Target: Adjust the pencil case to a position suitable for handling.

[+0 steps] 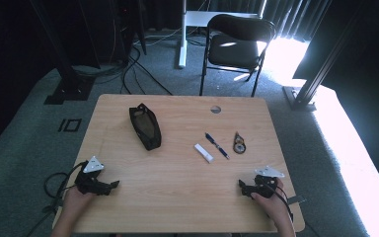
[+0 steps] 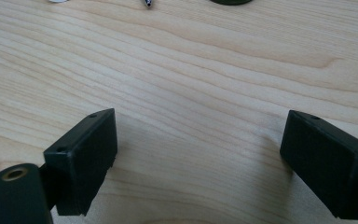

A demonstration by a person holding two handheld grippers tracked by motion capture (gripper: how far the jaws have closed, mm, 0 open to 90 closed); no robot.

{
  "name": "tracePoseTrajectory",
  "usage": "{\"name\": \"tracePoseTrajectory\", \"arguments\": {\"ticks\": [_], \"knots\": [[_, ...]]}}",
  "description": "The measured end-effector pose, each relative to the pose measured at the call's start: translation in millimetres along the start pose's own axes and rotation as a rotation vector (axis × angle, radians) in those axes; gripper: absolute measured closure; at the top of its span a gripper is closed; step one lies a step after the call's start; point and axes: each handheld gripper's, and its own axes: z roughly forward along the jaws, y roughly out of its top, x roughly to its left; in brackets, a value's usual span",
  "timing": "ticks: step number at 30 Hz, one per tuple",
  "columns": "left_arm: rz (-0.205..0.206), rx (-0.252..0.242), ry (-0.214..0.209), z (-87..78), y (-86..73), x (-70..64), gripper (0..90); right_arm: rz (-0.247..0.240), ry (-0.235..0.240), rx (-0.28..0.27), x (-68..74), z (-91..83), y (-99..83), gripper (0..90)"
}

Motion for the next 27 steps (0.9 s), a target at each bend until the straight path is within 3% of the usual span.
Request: {"name": "tracePoseTrajectory", "arguments": {"ticks": [8,13,19,27], "knots": [[0.0,0.0,0.0,0.0,0.0,0.0,1.6,-0.013,0.006,0.0,2.5,0.6,0.8,10.2],[0.0,0.0,0.0,0.0,0.0,0.0,1.6,-0.018,0.014,0.0,11.1,3.9,4.0,10.3],[0.0,0.0,0.0,0.0,0.0,0.0,1.6,-0.012,0.037,-0.007,27.5,9.2,12.3,10.3],[0.0,0.0,0.0,0.0,0.0,0.0,1.6,-0.053,0.087,-0.038,52.9,13.8,36.7,10.3]]}}
